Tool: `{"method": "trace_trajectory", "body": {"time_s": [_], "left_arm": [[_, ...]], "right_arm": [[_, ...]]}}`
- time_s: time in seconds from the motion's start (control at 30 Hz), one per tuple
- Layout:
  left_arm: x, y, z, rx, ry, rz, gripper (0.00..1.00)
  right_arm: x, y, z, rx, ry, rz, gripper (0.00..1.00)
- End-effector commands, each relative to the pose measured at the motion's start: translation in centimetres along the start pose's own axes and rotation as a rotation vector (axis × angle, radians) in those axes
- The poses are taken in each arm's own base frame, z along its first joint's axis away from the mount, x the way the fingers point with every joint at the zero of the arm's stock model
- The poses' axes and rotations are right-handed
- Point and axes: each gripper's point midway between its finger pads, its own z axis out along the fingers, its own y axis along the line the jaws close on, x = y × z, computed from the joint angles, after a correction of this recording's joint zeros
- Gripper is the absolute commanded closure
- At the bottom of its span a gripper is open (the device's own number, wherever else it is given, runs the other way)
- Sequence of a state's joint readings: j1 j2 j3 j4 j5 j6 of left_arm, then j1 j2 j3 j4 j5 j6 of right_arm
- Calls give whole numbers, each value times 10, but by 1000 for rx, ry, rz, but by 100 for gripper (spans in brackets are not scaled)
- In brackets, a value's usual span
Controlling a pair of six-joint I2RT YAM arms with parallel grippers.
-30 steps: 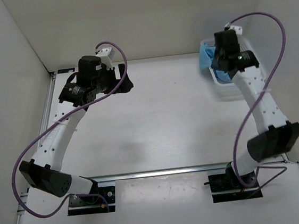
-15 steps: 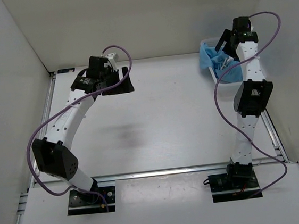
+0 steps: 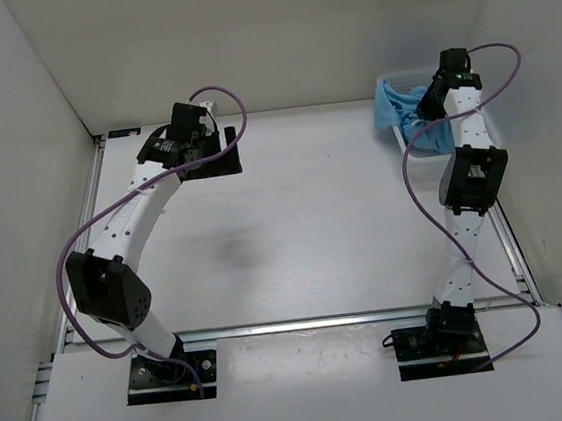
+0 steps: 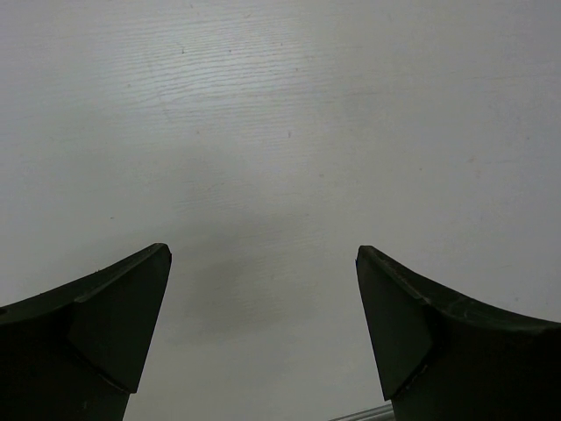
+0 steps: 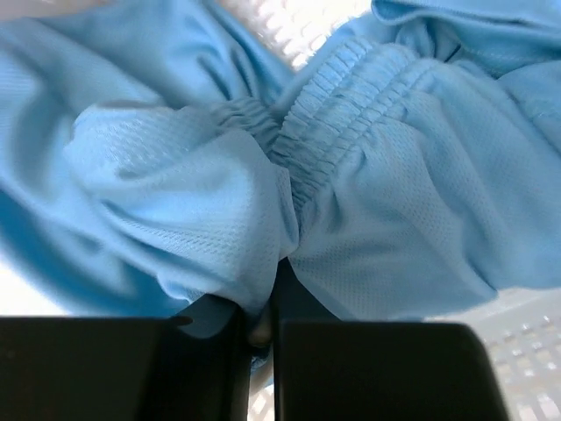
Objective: Fold and stack the shorts
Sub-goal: Grab the shorts from the pile, then move the shorts to the center of the board
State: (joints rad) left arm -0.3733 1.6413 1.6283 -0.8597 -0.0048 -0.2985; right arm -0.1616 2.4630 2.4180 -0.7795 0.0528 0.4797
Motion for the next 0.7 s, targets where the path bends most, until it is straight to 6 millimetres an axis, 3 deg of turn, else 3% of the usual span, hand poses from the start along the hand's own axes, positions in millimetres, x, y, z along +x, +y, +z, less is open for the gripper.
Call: {"method": "trace_trajectory", "body": {"time_s": [0.0,0.03,0.1,0.13,0.2,0.23,0.27,0.33,0.4,0.43,0.53,0.57,0.6,0.63,0.67], "left_arm": [[-18,1,-22,-12,-61,-7,1],[-20,0,-28,-7,-77,-17,1],[-23,-3,-35,8,-92,-26,1],[-24,-3,-39,10,-101,-26,1],[-31,4,-47,-33,-131,-29,1],[-34,10,-52,-67,-138,-19,1],[-35,15,-54,-102,-133,-19,1],[-42,24,-77,-154,-141,5,1],[-57,24,-95,-170,-188,-7,1],[-63,43,-108,-279,-234,-60,1],[-80,63,-158,-320,-415,-250,1],[-89,62,-171,-283,-475,-281,1],[-91,71,-191,-273,-514,-307,1],[-95,68,-199,-235,-536,-322,1],[-96,70,-199,-228,-533,-327,1]], "right_arm": [[-83,49,-112,-148,-276,-18,100],[-98,57,-151,-179,-341,-33,100],[-109,72,-197,-256,-395,-58,100],[-118,82,-243,-314,-459,-82,100],[-119,94,-290,-394,-503,-103,100],[-120,100,-333,-451,-559,-118,100],[-114,113,-356,-526,-575,-160,100],[-103,125,-404,-621,-614,-201,100],[-84,147,-435,-728,-615,-244,100],[-72,156,-456,-792,-611,-277,100],[-27,190,-485,-954,-546,-385,100],[-2,203,-476,-982,-481,-413,100],[10,207,-472,-980,-460,-433,100],[31,213,-477,-1000,-433,-458,100],[53,212,-446,-956,-347,-453,100]]}}
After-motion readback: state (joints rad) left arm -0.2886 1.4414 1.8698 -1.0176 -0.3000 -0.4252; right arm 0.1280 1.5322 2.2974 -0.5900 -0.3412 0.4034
